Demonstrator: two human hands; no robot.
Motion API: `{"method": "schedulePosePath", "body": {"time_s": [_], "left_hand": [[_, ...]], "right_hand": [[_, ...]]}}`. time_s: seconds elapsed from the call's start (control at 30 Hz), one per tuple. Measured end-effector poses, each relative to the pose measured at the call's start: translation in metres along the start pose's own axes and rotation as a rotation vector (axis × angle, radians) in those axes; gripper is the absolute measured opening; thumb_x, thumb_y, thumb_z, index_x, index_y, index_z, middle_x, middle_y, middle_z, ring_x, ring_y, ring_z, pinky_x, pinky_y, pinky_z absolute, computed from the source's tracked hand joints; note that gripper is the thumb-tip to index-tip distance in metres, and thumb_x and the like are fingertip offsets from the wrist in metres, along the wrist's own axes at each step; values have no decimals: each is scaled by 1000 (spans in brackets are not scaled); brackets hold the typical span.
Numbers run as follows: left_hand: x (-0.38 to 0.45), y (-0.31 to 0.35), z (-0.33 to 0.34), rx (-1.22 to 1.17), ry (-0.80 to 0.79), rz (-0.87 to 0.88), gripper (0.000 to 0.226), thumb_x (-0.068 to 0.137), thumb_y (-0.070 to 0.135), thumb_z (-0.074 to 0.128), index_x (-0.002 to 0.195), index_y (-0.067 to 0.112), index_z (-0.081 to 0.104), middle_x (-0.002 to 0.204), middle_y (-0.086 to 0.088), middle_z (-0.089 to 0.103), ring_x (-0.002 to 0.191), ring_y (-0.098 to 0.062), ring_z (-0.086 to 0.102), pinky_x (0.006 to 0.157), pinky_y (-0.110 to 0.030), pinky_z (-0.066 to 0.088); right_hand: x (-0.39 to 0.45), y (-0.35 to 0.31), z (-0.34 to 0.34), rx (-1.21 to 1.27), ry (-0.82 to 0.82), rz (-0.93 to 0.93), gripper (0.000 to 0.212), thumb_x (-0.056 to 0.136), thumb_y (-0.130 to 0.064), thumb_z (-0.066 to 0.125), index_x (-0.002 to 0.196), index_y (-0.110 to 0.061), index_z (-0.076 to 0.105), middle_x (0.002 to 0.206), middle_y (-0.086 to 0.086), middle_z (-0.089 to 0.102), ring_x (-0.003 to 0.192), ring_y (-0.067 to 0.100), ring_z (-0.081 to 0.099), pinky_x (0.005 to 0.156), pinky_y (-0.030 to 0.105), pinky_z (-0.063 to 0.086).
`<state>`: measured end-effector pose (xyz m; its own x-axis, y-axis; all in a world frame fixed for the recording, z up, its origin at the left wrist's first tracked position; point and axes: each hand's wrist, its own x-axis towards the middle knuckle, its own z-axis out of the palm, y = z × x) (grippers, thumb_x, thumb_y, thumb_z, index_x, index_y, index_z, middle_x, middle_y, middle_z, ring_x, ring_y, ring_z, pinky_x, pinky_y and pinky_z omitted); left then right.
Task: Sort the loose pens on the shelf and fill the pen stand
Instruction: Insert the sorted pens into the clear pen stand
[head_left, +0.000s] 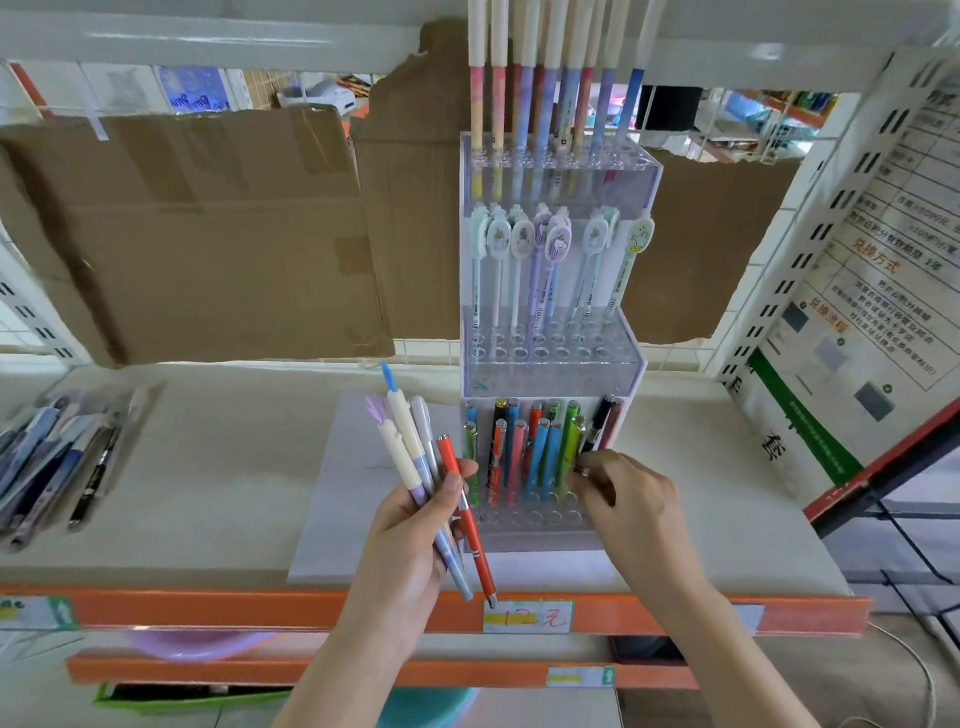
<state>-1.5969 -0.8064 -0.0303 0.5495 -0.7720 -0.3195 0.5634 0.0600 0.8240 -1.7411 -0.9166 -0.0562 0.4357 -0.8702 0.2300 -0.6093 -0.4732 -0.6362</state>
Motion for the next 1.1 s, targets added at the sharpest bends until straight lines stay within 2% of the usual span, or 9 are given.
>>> {"method": "schedulePosePath", "body": {"time_s": [0.1, 0.23, 0.33, 0.5, 0.6, 0.67, 0.8, 1.0, 1.1], "left_hand": [[-1, -1, 1, 4, -4, -11, 11, 89, 3, 51, 90, 7, 61, 77, 5, 73, 86, -12, 56, 74, -23, 41], [-1, -1, -1, 14, -9, -18, 9, 90, 4, 52, 94, 5, 60, 77, 5, 72, 82, -11, 55, 71, -23, 41], [-1, -1, -3, 6, -10, -15, 8, 90, 4, 52, 95, 3, 58, 80, 3, 72, 84, -11, 56, 71, -22, 42], [0, -1, -4, -10, -12, -13, 14, 90, 5, 52, 102, 1, 58, 81, 3, 72, 81, -9, 57, 71, -22, 41], [1, 0, -5, -14, -16, -6, 11, 90, 4, 51, 98, 3, 59, 79, 4, 72, 80, -7, 58, 71, -21, 41], [1, 0, -3, -18, -17, -5, 10, 89, 4, 51, 94, 5, 60, 78, 4, 72, 81, -7, 58, 72, -22, 41], [2, -1, -2, -32, -6, -15, 11, 90, 2, 50, 93, 6, 60, 79, 3, 73, 89, -12, 58, 74, -23, 42], [2, -2, 0, -11, -18, -25, 11, 90, 3, 51, 94, 7, 61, 78, 5, 73, 89, -10, 57, 72, -24, 40], [2, -2, -2, -14, -17, -17, 13, 90, 4, 51, 100, 4, 59, 82, 3, 73, 90, -10, 58, 72, -23, 40]], "right_hand": [[8, 2, 3, -23, 26, -32, 12, 91, -11, 58, 89, -4, 68, 66, -8, 50, 59, 4, 45, 56, 9, 35], [15, 5, 4, -61, 39, -53, 12, 90, -8, 59, 85, -2, 68, 68, 3, 53, 61, 23, 49, 57, 29, 34], [15, 6, 5, -52, 46, -88, 11, 88, -7, 61, 80, -2, 67, 67, 6, 56, 60, 27, 51, 56, 31, 36], [9, 12, 8, -9, 100, -142, 4, 83, -2, 67, 80, -3, 69, 63, 1, 55, 52, 17, 48, 55, 12, 34], [3, 16, 11, 29, 171, -136, 4, 79, 0, 71, 79, -4, 71, 67, 3, 62, 54, 15, 51, 56, 13, 35], [-1, 19, 11, 45, 204, -138, 5, 78, 0, 72, 80, -4, 72, 68, 1, 63, 64, 15, 52, 57, 10, 35], [-2, 22, 13, 36, 236, -167, 4, 79, -5, 70, 81, -5, 73, 69, -1, 65, 58, 10, 52, 59, 7, 35], [3, 22, 14, 2, 257, -210, 13, 79, -14, 63, 80, -5, 71, 67, 1, 63, 51, 16, 54, 52, 20, 39], [2, 24, 13, -14, 250, -201, 12, 80, -15, 65, 80, -5, 71, 69, 0, 63, 50, 15, 52, 53, 20, 40]]}}
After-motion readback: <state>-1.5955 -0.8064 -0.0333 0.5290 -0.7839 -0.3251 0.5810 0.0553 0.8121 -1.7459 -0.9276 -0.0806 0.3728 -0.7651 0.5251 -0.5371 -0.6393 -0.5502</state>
